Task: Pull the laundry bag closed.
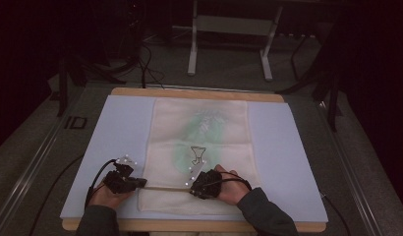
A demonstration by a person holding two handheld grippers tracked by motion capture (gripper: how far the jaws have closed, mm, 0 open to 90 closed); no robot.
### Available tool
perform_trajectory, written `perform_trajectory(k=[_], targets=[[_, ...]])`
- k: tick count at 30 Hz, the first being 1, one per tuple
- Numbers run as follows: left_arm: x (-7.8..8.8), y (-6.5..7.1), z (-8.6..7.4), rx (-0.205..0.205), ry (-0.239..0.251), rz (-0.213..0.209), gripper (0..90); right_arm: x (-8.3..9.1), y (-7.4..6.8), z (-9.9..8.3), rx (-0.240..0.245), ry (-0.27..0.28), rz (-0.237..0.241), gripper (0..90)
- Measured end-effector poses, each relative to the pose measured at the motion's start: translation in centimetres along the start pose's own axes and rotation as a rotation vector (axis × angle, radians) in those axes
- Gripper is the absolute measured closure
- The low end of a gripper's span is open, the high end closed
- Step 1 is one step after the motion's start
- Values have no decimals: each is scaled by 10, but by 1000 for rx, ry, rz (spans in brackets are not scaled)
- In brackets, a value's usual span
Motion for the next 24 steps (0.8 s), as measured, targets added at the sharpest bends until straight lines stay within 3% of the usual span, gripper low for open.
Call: perform_trajectory(k=[24], targets=[[0,0,0,4,-1,-5,900,6,2,-17,-15,-8,7,824]])
Point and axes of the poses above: each handheld gripper's, and its own axes: x roughly backward along the jaws, z roughly out of its top, y roughly to its right, the point moved 8 cm from there along -x, roughly forward along the jaws, and after that the axes turned 12 degrees about -y, right-handed, at the moved point
